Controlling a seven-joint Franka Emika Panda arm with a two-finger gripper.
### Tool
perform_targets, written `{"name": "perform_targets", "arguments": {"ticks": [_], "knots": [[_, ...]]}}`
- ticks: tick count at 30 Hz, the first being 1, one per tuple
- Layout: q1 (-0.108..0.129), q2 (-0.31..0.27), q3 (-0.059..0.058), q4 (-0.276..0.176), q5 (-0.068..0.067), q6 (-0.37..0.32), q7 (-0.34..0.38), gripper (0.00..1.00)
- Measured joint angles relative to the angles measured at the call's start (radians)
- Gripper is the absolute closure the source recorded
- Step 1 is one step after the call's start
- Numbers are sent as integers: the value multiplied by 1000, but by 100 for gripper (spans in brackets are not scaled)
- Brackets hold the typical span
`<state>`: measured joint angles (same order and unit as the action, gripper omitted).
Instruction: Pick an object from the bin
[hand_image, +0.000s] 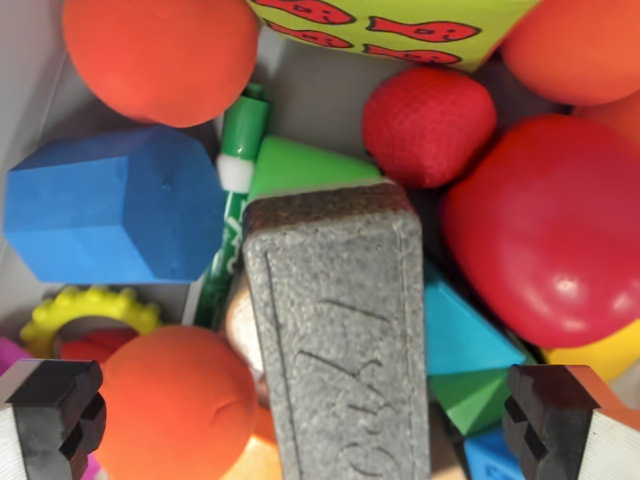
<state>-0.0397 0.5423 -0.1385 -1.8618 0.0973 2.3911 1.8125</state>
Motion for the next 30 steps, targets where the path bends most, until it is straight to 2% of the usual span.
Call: {"name": "perform_targets", "arguments": {"ticks": [11, 26, 27, 30], "knots": [[-6, 64, 9, 1, 11, 62, -7, 0], [-14, 110, 19, 7, 14, 103, -9, 0], [-15, 110, 20, 7, 14, 103, -9, 100], [-15, 110, 20, 7, 14, 103, -9, 100]]}}
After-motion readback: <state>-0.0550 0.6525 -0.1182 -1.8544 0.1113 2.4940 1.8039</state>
